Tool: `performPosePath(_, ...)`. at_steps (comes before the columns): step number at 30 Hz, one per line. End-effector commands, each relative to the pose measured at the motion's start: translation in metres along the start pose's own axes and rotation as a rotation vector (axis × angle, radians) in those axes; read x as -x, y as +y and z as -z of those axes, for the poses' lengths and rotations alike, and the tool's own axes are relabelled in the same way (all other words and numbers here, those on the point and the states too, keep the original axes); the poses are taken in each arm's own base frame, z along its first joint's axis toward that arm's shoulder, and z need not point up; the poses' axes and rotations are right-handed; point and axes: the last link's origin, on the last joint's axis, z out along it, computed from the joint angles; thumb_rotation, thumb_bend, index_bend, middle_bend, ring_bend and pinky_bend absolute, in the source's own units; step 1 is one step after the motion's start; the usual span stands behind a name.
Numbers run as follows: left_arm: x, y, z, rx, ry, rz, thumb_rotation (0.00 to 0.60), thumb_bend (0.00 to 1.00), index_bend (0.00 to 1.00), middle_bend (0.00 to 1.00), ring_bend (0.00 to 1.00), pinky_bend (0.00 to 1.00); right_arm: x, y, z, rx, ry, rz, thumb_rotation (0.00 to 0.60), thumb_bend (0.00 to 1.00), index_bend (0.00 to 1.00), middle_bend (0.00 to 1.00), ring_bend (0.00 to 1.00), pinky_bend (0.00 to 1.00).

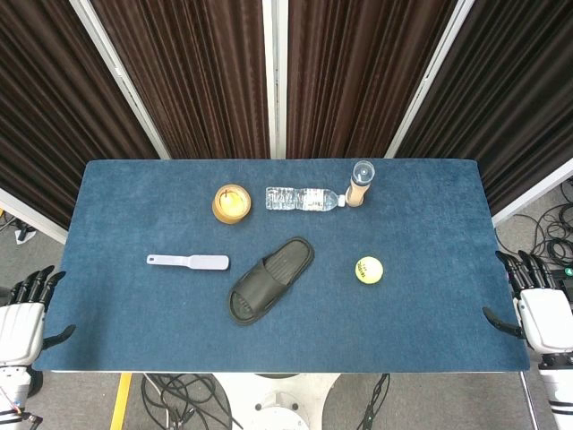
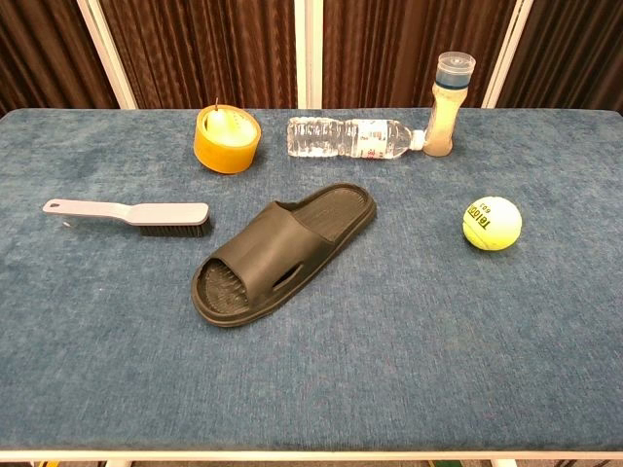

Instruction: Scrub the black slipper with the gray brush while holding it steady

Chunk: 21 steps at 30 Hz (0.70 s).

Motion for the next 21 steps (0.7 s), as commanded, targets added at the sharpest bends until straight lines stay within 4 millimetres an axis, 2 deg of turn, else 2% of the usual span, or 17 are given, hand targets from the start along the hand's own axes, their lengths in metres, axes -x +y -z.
performPosePath(1, 0.000, 0.000, -0.002, 0.005, -0.002, -0.004, 0.600, 0.17, 0.21, 0.21, 0.13, 0.19, -0.001, 0.000, 0.000, 0.002, 0.002, 0.002, 0.600, 0.13, 0.08, 0.12, 0.00, 0.04)
performPosePath(7, -0.005, 0.005, -0.021, 0.040, 0.011, 0.001, 0.600, 0.17, 0.21, 0.21, 0.13, 0.18, -0.005, 0.000, -0.001, 0.001, 0.016, 0.015, 0.600, 0.13, 0.08, 0.12, 0.00, 0.04)
performPosePath(13, -0.007, 0.019, -0.078, 0.125, -0.019, 0.002, 0.600, 0.17, 0.21, 0.21, 0.13, 0.19, -0.011, -0.002, -0.006, -0.010, 0.042, 0.026, 0.600, 0.13, 0.08, 0.11, 0.00, 0.04)
performPosePath(17, -0.006, 0.040, -0.125, 0.188, -0.138, 0.059, 0.600, 0.17, 0.21, 0.21, 0.13, 0.19, -0.020, -0.002, -0.011, -0.015, 0.059, 0.054, 0.600, 0.13, 0.08, 0.11, 0.00, 0.04)
performPosePath(21, 0.001, 0.062, -0.161, 0.235, -0.224, 0.042, 0.600, 0.17, 0.21, 0.25, 0.14, 0.20, -0.025, -0.003, -0.013, -0.019, 0.071, 0.065, 0.600, 0.13, 0.08, 0.11, 0.00, 0.04)
